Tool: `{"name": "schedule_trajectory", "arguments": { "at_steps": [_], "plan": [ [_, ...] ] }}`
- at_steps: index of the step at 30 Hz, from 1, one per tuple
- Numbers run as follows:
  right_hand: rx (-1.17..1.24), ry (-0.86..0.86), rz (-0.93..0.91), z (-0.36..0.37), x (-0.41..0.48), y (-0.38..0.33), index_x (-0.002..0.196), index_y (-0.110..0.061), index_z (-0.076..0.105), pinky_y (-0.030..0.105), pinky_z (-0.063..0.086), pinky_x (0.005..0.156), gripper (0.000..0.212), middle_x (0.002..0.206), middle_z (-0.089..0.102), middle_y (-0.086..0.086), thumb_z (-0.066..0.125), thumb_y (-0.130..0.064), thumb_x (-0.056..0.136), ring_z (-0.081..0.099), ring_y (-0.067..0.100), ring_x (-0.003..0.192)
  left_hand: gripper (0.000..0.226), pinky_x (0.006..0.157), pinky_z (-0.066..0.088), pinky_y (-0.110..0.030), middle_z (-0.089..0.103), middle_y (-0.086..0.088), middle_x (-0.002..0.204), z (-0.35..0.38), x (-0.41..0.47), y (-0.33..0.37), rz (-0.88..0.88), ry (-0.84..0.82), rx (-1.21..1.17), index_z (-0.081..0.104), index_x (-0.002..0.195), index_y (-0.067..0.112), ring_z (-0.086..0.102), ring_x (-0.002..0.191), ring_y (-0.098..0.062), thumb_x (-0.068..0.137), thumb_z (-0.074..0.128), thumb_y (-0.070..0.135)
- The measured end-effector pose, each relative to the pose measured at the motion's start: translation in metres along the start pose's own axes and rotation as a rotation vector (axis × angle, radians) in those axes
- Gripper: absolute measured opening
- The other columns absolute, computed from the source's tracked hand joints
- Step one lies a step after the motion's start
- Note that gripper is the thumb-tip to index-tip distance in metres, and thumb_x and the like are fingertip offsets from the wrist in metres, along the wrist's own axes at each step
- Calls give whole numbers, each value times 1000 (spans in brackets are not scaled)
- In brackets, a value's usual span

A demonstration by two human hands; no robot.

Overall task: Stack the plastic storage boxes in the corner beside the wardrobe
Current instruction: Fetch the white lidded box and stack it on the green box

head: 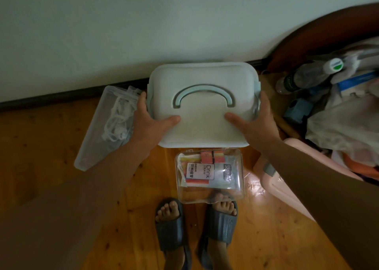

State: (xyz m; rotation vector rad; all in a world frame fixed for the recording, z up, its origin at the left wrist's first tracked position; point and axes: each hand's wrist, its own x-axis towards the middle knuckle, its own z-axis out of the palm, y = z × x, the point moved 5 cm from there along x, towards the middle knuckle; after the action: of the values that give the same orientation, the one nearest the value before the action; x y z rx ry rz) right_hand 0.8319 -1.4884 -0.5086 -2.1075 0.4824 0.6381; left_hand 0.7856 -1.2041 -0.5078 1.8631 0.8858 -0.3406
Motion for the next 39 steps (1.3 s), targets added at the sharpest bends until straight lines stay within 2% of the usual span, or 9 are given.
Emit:
{"name": "schedule_trajectory", "arguments": {
  "at_steps": [5,8,14,18,22,27,31,35,39],
  "plan": [
    [3,21,-16,-9,-17,-14,148,-41,7,39,46,85,107,148,32,3,74,-61,66,44,28,124,112,106,40,-52,27,-1,153,-14,-16,15,21,9,-33,15,151,35,35,135,-24,65,86,35],
    [10,29,-30,-13,-28,-22,146,-43,8,35,44,80,107,148,33,2,73,-64,65,45,26,123,111,104,40,-47,27,-3,153,-22,-28,22,28,9,-26,14,151,34,35,135,-25,67,85,35],
    [17,16,-32,-20,-61,-43,144,-47,8,40,46,81,107,146,35,3,72,-70,60,47,27,120,110,104,42,-53,32,-4,150,-49,-62,36,-3,21,-73,18,151,32,39,133,-26,64,86,39],
    [11,-3,-50,-26,-83,-62,145,-45,9,37,46,78,106,144,37,3,72,-66,62,48,27,118,108,103,43,-53,34,-3,149,-69,-83,47,6,20,-82,20,151,30,40,132,-26,66,85,39],
    [-8,-8,-72,-37,-105,-85,146,-41,10,47,50,88,106,144,37,3,73,-65,63,47,27,120,107,104,42,-52,34,0,147,-91,-108,61,12,32,-96,19,151,31,39,131,-23,67,84,40],
    [-7,-13,-76,-47,-134,-115,147,-40,11,52,49,90,108,144,37,3,74,-63,62,46,28,122,105,98,39,-40,30,2,148,-119,-136,79,-16,81,-107,18,152,29,37,125,-16,69,81,42],
    [-15,-2,-106,-59,-156,-140,147,-40,11,44,47,85,109,143,38,3,74,-65,61,46,27,121,99,102,43,-47,35,1,146,-140,-158,97,-20,87,-163,26,150,27,41,126,-18,69,82,40],
    [6,5,-147,-71,-183,-167,146,-42,13,35,45,79,107,141,40,0,74,-65,60,44,17,112,95,99,46,-53,41,-1,144,-162,-183,114,-29,79,-220,29,149,26,45,126,-26,70,82,36],
    [10,-9,-161,-83,-210,-196,147,-40,14,37,46,80,108,141,40,2,75,-63,60,45,18,110,97,99,46,-53,42,-2,145,-186,-206,136,-40,71,-296,27,150,26,46,126,-27,71,82,31]
  ]
}}
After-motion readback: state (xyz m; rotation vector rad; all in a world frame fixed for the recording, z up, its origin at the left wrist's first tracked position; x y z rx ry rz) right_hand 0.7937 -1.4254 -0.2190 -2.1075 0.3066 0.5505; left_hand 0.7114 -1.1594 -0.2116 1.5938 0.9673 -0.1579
